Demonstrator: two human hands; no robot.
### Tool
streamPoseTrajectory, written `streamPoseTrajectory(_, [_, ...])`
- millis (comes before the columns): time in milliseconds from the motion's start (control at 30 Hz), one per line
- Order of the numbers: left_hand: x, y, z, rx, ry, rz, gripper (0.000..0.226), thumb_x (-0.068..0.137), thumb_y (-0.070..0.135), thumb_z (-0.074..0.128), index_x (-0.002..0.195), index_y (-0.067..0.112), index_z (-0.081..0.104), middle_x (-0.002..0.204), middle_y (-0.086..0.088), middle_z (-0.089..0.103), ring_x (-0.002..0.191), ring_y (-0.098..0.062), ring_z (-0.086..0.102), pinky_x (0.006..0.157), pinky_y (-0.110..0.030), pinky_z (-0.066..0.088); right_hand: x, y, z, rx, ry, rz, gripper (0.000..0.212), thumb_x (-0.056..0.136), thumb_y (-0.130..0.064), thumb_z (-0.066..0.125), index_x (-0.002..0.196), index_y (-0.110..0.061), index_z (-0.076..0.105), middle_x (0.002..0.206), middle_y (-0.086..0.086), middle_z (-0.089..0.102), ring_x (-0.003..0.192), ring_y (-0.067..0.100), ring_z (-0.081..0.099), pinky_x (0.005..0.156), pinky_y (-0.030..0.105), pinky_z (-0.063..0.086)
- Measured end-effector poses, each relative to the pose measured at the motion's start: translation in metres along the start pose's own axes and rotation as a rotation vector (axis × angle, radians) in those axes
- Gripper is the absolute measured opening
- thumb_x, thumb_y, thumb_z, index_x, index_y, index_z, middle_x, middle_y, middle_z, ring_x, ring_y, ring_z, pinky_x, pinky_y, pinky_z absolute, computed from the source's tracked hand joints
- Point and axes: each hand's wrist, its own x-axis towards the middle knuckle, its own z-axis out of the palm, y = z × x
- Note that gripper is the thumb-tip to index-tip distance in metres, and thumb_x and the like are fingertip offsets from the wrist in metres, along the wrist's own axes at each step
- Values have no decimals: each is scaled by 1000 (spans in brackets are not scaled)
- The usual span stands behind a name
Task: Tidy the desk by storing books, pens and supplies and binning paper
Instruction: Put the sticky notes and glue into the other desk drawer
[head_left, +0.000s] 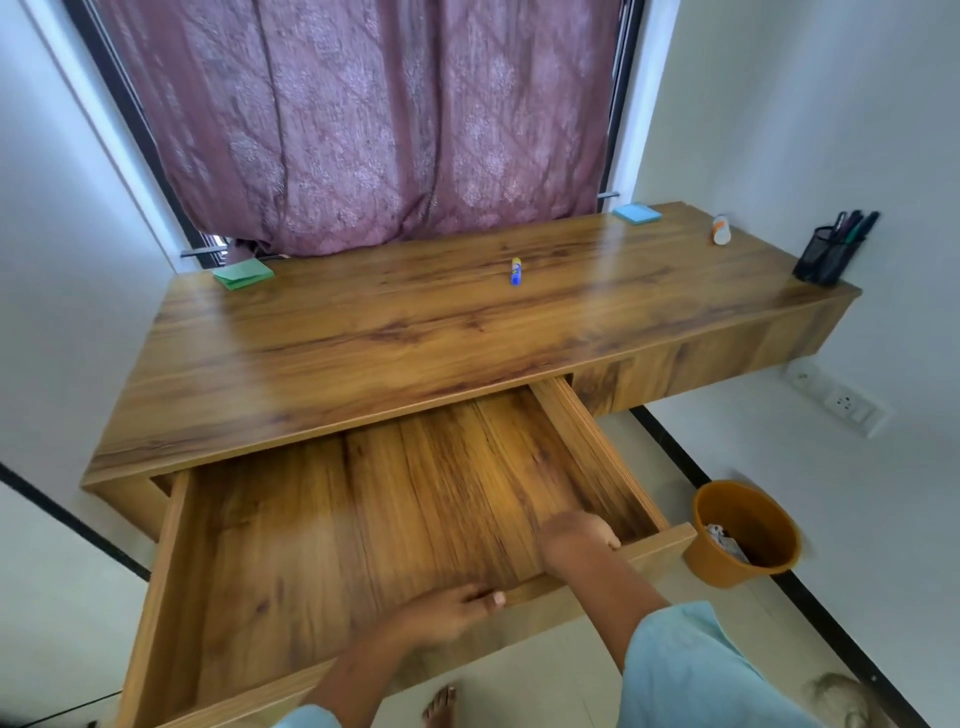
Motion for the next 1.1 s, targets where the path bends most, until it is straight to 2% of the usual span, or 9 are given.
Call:
streamPoseTrajectory(200, [-13, -17, -11, -327, 95, 8, 44, 85, 52, 55, 124, 32, 58, 136, 7, 53, 126, -10, 47, 112, -28, 31, -2, -54, -24, 48, -46, -337, 23, 94, -21, 46, 101, -8, 64, 89, 7, 60, 88, 23, 58, 76, 34, 45])
streamPoseTrajectory(267, [-16, -23, -18, -588, 276, 19, 13, 88, 34, 61, 96, 29, 70, 107, 4, 66, 99, -14, 60, 93, -30, 47, -2, -74, -33, 99, 71, -444, 26, 94, -23, 47, 103, -10, 67, 93, 5, 63, 86, 22, 60, 73, 32, 46])
streamPoseTrajectory(367, [-23, -32, -45, -766, 679, 70, 27, 91, 2, 50, 85, 23, 65, 83, 1, 59, 69, -11, 50, 62, -25, 38, 2, -97, -52, 246, 272, -575, 27, 96, -30, 47, 115, -21, 64, 113, 3, 65, 101, 23, 61, 81, 34, 49])
streamPoseTrajectory(500, [-28, -48, -98, -582, 1058, 43, 28, 90, 3, 53, 111, 20, 59, 109, 3, 59, 99, -12, 54, 83, -23, 42, 20, -118, -83, 252, 412, -636, 35, 94, -31, 51, 128, -25, 54, 134, 1, 52, 123, 24, 50, 96, 40, 47])
streamPoseTrajectory(600, [-21, -63, -144, -435, 1182, 18, 36, 90, 12, 58, 125, 18, 54, 123, 6, 49, 121, -14, 45, 104, -30, 34, 36, -135, -108, 330, 468, -682, 34, 94, -27, 49, 128, -27, 54, 133, -1, 49, 124, 23, 46, 96, 37, 45])
streamPoseTrajectory(767, [8, -96, -223, -243, 1145, -47, 48, 93, 29, 53, 139, 20, 39, 141, 1, 43, 130, -17, 39, 109, -35, 33, 72, -188, -146, 468, 385, -732, 44, 92, -29, 53, 135, -26, 49, 143, 0, 41, 134, 24, 37, 109, 37, 36])
streamPoseTrajectory(900, [27, -125, -274, 162, 982, -226, 61, 98, 46, 32, 151, 21, 13, 159, -4, 11, 146, -25, 8, 118, -42, 11, 108, -235, -165, 424, 309, -737, 54, 96, -35, 50, 146, -23, 35, 154, -1, 25, 142, 22, 23, 117, 34, 23])
streamPoseTrajectory(1000, [45, -141, -322, 227, 948, -264, 60, 99, 49, 21, 152, 27, 2, 160, -2, -3, 147, -24, -4, 118, -41, 2, 138, -270, -178, 456, 403, -702, 59, 97, -41, 44, 150, -25, 24, 159, -3, 16, 146, 20, 13, 120, 33, 13])
streamPoseTrajectory(1100, [73, -151, -377, 243, 1039, -227, 61, 99, 49, 21, 152, 24, 5, 160, 0, 3, 147, -19, 0, 118, -36, 3, 175, -306, -206, 473, 589, -592, 62, 97, -48, 35, 152, -23, 17, 156, -1, 23, 143, 19, 21, 117, 30, 18])
